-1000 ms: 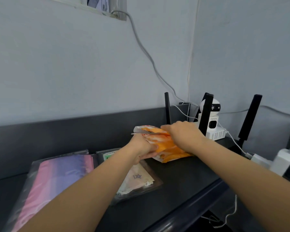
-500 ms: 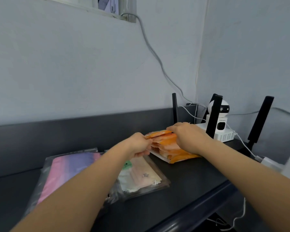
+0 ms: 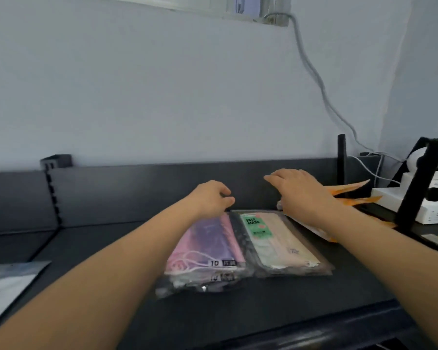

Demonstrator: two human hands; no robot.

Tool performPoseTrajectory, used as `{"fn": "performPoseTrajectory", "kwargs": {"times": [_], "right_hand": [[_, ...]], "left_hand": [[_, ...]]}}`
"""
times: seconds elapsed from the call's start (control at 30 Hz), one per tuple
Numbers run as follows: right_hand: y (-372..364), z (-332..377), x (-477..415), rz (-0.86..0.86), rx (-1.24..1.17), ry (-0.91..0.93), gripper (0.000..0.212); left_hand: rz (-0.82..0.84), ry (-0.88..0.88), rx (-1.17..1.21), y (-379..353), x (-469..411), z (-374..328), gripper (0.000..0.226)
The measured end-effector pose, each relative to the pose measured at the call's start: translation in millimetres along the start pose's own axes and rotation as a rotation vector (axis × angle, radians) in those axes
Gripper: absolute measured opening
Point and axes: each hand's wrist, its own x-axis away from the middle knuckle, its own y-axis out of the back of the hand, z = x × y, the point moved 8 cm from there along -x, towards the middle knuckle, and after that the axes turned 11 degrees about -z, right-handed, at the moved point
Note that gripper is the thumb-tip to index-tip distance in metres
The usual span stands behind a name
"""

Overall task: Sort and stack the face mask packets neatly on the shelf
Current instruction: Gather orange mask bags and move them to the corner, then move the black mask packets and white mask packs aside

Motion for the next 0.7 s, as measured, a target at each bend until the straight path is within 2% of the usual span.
{"fn": "performPoseTrajectory", "kwargs": {"times": [0.17, 0.33, 0.53, 0.7], "right_hand": [[11, 104, -16, -0.051, -0.08, 0.163, 0.064], [30, 218, -25, -0.053, -0.194, 0.269, 0.059], [54, 381, -23, 0.141, -0.666, 0.301, 0.051], [67, 504, -5, 0.224, -0.777, 0.412, 0.054]], "left_hand": [[-0.121, -0.01, -0.243, 73, 46, 70, 0.041], [-0.206, 0.12, -0.393, 159, 133, 181, 0.039], [-0.293, 0.299, -0.463, 264, 242, 289, 0.039], [-0.31, 0.417, -0.511, 322, 320, 357, 0.039]]}}
